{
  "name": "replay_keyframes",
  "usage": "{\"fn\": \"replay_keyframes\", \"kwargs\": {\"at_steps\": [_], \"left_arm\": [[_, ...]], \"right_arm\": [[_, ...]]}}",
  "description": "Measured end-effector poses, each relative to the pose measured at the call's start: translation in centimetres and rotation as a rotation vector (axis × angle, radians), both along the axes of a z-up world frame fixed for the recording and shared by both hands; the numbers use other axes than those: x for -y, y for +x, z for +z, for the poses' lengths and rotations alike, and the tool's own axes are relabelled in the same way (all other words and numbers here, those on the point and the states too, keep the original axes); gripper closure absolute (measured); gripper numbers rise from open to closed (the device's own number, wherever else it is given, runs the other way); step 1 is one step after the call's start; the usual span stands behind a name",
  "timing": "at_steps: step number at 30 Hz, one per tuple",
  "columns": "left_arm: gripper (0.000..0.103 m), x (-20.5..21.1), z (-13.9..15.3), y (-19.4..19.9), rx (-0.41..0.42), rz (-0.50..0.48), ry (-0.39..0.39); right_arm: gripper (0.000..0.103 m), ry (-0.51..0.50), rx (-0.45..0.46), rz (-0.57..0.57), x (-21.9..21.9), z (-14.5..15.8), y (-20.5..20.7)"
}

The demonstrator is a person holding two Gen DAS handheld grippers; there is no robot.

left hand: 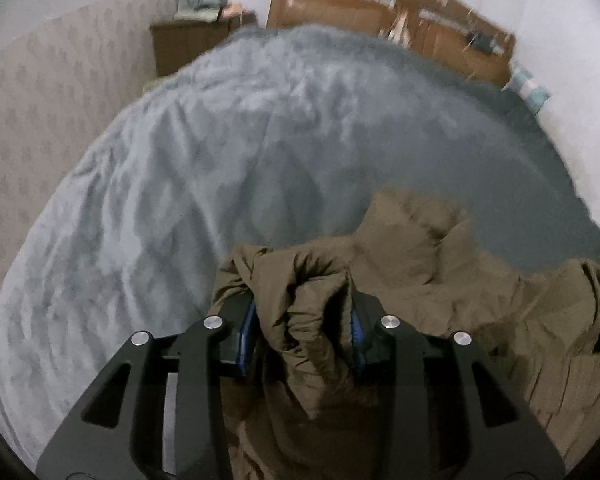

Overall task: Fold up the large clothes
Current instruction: 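Lift the gripped hem with both tools and fold it toward the hood, then lay the hem down, open both tools and move them off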

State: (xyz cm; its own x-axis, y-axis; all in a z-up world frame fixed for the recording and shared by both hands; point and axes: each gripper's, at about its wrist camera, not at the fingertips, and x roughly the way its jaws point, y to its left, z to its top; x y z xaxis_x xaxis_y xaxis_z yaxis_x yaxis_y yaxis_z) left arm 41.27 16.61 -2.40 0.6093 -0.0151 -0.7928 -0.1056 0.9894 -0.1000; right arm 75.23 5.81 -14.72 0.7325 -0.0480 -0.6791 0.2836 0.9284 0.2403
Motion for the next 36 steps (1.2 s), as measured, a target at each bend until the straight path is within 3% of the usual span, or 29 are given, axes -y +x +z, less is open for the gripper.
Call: {"fn": "replay_keyframes", "kwargs": {"at_steps": [6, 9, 10, 11, 13, 14, 18, 24, 30, 36], "left_arm": [[0.066, 0.2, -2.7, 1.0, -0.038, 0.003, 0.022], [0.059, 0.3, -2.0, 1.0, -0.051, -0.003, 0.036], [0.045, 0.1, -1.6, 1.0, -0.052, -0.003, 0.028], [0.025, 0.0, -1.2, 0.8, -0.044, -0.001, 0.022], [0.009, -0.3, 0.4, 0.1, 0.011, 0.025, 0.036], [0.007, -0.3, 0.8, -0.3, 0.024, 0.029, 0.043], [0.007, -0.5, 3.0, -1.3, 0.044, 0.026, 0.058], [0.003, -2.0, 3.7, -5.3, 0.061, 0.008, 0.075], [0.003, -3.7, 1.2, -9.0, 0.016, 0.001, 0.111], [0.003, -4.5, -1.6, -9.7, -0.027, -0.017, 0.114]], "right_arm": [[0.082, 0.024, -0.009, -0.003, 0.2, -2.1, 0.3], [0.069, 0.051, -0.007, 0.004, 0.4, -1.5, -0.2], [0.061, 0.062, -0.002, 0.002, 0.5, -1.2, -0.4], [0.056, 0.076, 0.005, 0.002, 0.7, -1.0, -0.5], [0.027, 0.134, 0.042, 0.01, 1.0, 0.1, -1.2], [0.021, 0.136, 0.059, 0.006, 1.1, 0.7, -1.7], [0.017, 0.086, 0.094, -0.004, 1.0, 3.2, -3.1], [0.01, -0.108, 0.058, 0.003, 0.5, 4.6, -5.6], [0.01, -0.156, -0.028, 0.045, 1.0, 1.5, -7.9], [0.01, -0.134, -0.085, 0.047, 2.6, -1.5, -7.9]]}}
